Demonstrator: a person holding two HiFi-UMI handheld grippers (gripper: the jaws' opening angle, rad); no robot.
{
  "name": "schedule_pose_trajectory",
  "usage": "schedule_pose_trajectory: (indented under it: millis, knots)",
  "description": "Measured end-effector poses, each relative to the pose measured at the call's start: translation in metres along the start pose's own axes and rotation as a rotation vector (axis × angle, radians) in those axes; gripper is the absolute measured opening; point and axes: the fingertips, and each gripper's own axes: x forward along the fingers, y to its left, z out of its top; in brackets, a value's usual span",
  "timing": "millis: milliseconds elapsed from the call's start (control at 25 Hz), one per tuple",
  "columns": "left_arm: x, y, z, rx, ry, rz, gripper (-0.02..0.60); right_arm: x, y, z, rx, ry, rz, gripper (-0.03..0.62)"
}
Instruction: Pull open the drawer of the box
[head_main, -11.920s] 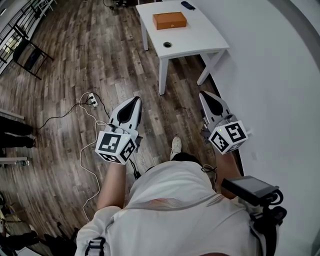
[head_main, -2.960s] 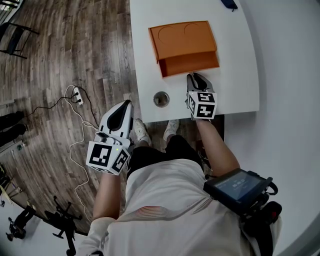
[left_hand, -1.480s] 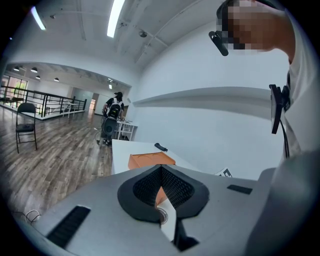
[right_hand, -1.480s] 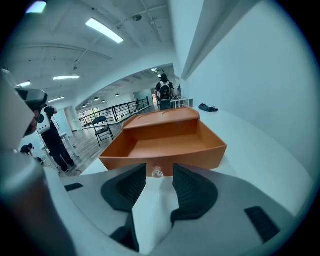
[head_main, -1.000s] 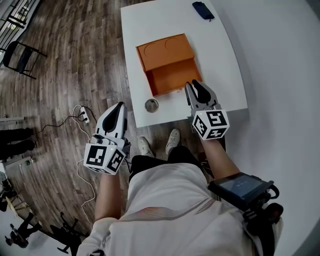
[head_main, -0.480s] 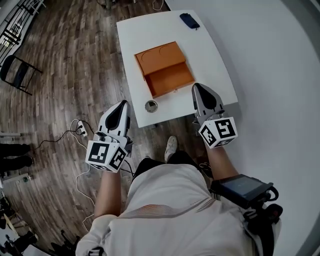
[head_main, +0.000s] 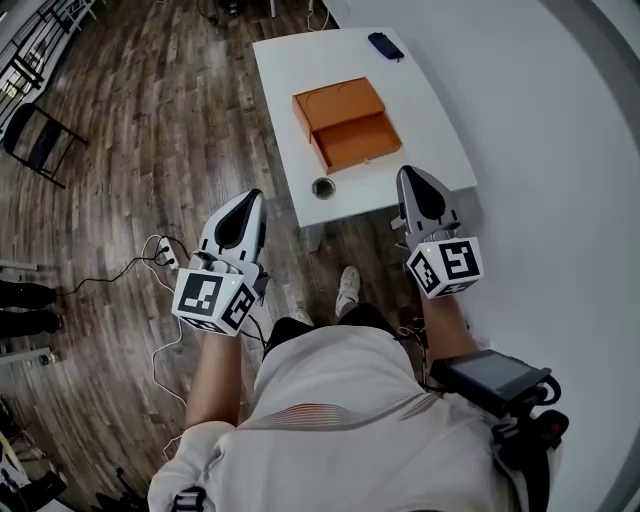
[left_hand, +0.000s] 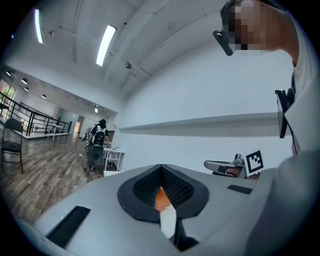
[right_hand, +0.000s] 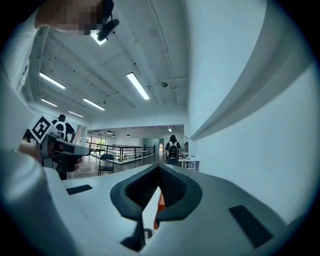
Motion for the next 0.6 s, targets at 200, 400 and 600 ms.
schedule_pose_trajectory:
  millis: [200,400,600]
  knots:
    - [-0.059,-0.005,0.032,-0.029,-0.028,-0.021,0.009,-0.041,0.059,0.049,-0.036,-0.008,0.008,0.005]
    - [-0.049,-0.015,0.025,-0.018,-0.041,-0.042,0.009,-0.050,0.054,0.051,-0.043,-0.018,0.015,0.005]
    - [-0.051,-0.028,0.030,0.009,-0.056,-0.050,0.009,-0.056,0.051,0.058,-0.064,-0.041,0.026,0.005]
